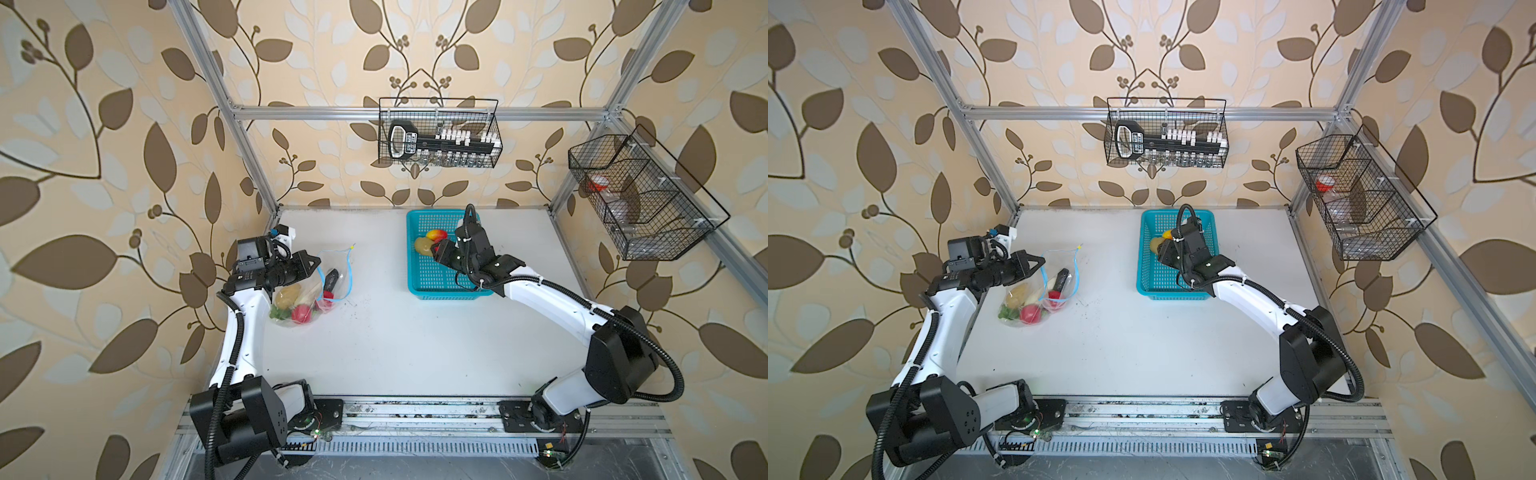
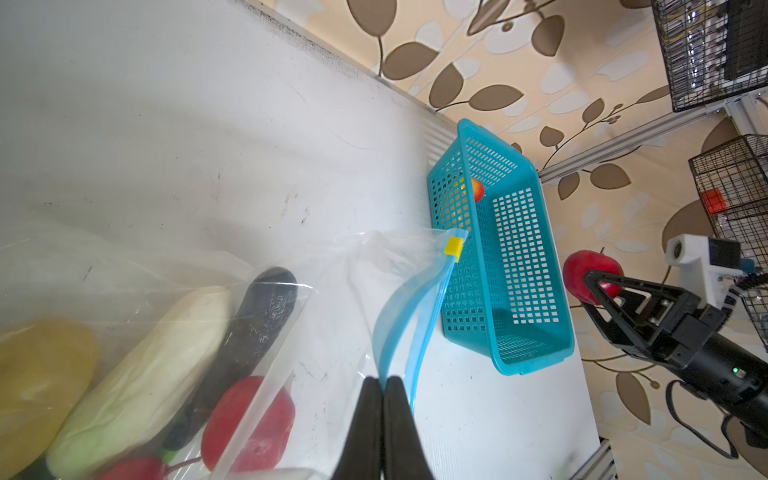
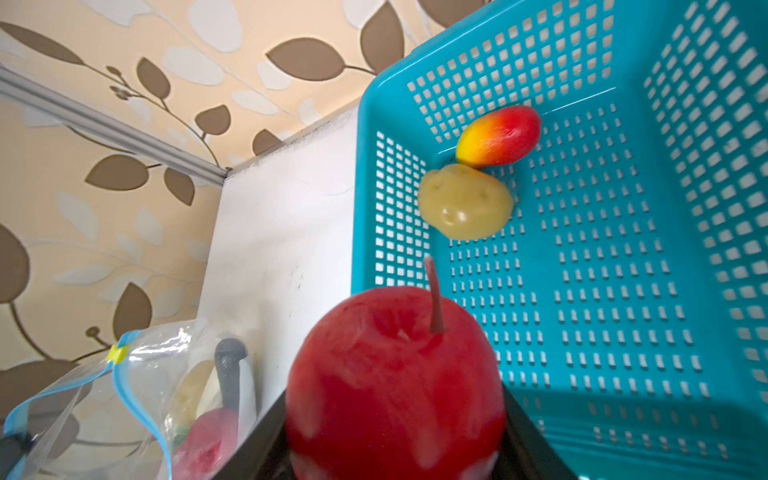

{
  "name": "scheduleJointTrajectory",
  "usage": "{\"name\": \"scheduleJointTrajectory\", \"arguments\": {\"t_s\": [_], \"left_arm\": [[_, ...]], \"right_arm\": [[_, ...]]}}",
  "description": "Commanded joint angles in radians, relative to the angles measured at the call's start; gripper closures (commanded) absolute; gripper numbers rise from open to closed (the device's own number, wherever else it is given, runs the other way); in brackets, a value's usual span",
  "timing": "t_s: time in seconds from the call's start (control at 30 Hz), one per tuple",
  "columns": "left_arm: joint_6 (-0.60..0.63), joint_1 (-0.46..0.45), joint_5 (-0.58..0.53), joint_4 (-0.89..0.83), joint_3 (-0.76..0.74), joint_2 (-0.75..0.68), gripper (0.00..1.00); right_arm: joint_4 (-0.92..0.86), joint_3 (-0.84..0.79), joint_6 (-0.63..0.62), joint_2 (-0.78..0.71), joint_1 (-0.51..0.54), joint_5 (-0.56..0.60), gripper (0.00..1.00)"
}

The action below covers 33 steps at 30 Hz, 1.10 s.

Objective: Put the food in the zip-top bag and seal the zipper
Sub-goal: 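Carry the red apple out of the basket toward the bag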

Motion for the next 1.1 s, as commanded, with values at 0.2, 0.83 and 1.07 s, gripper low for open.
{"name": "scheduleJointTrajectory", "arguments": {"t_s": [0.2,0.83,1.07], "left_arm": [[0.024,0.014,0.022,0.014,-0.001,-0.019,1.0],[0.019,0.016,0.021,0.017,-0.002,-0.017,1.0],[0.012,0.018,0.026,0.011,0.004,-0.012,1.0]], "right_arm": [[0.076,-0.011,0.034,-0.03,0.097,-0.028,0.58],[0.175,0.042,-0.003,0.027,0.207,-0.102,0.58],[0.164,0.108,-0.025,0.079,0.257,-0.099,0.58]]}}
